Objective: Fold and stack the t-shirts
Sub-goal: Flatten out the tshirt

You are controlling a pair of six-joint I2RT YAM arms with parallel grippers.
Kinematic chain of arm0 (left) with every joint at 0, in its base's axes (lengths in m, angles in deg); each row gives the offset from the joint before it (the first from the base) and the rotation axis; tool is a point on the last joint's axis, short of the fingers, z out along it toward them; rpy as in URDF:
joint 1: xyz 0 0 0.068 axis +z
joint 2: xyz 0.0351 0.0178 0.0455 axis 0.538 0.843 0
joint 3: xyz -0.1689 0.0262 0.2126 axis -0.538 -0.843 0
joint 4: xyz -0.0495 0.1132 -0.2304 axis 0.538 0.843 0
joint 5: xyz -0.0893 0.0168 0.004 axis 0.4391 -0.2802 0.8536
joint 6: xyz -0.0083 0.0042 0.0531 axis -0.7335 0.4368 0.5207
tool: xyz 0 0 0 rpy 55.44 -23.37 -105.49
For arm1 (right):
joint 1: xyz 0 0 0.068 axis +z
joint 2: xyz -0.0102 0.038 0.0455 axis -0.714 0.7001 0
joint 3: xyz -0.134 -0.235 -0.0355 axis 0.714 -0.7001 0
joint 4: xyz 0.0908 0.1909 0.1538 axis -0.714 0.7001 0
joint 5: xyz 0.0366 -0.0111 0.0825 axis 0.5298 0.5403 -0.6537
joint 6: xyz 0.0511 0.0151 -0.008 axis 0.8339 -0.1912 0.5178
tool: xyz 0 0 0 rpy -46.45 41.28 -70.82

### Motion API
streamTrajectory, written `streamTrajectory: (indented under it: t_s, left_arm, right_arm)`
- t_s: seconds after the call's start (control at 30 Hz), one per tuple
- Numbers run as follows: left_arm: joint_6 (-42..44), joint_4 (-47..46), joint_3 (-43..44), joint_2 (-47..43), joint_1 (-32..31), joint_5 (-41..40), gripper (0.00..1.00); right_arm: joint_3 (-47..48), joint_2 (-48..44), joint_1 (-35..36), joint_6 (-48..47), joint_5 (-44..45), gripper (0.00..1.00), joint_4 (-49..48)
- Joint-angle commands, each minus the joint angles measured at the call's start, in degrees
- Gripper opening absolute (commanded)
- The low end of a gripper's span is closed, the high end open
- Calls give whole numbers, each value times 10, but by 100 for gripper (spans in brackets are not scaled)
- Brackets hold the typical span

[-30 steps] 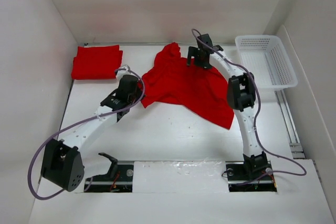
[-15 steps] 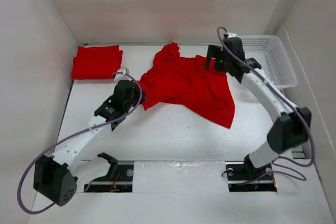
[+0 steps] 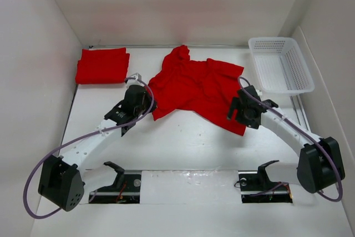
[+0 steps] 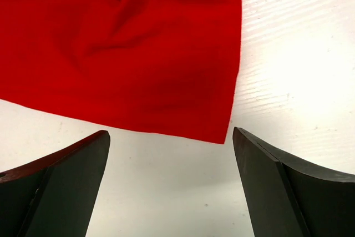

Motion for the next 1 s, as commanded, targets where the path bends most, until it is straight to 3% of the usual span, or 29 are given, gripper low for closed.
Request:
streamTrajectory:
  t_s: [0.0,0.47,0.67,0.7,0.9,0.97]
  left_arm:
    - [8,-7,-2,2,-1,7,0]
    - [2,-2,-2,2,-1,7,0]
    - [-3,-2,-2,2,-1,7,0]
    - [-3,-2,-2,2,-1,7,0]
    - [2,16,17,2,-1,-15,0]
    - [2,16,17,2,-1,-15,0]
  right_arm:
    - [-4,-15,-1,35,-10,97,-25]
    - [-52,64,-48,41,-45,95,-68]
    - [-41,76,-53,30,-45,83,-73]
    - [-41,84,-53,25,-45,72,-73]
    - [-36,89,-41,25,-58,35,-68]
    - [-35,94,-41,25,-58,15,-68]
